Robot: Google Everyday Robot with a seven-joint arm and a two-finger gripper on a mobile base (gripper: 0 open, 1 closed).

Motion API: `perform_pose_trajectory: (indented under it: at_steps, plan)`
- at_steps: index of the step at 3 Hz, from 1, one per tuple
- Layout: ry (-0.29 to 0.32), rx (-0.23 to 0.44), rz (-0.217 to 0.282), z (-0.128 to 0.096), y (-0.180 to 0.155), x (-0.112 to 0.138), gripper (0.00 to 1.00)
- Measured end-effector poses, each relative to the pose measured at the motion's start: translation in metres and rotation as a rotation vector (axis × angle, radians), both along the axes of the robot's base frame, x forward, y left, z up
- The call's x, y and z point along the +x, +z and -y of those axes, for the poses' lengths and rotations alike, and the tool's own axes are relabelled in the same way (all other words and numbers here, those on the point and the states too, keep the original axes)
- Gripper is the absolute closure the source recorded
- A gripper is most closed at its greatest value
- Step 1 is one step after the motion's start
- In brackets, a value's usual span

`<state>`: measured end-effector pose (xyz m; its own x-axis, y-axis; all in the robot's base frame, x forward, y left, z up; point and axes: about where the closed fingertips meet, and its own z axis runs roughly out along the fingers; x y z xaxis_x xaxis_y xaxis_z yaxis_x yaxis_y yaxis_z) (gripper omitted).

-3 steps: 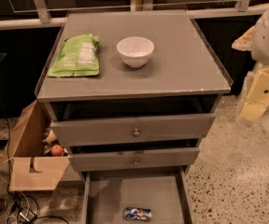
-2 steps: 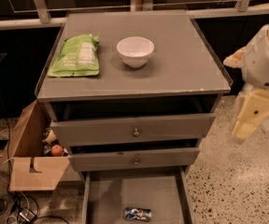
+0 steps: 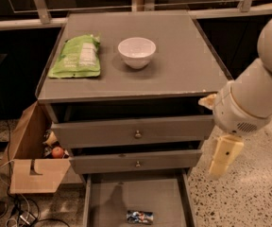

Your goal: Pick redbull can from bottom drawer and place on counter

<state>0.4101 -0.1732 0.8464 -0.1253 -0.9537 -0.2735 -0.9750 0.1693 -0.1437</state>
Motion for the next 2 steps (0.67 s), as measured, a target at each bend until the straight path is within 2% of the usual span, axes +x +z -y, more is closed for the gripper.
perform_pose_trajectory:
  at_steps: [2]
  plan:
    - [0.003, 0.007, -0.027, -0.005, -0.015, -0.009, 0.00]
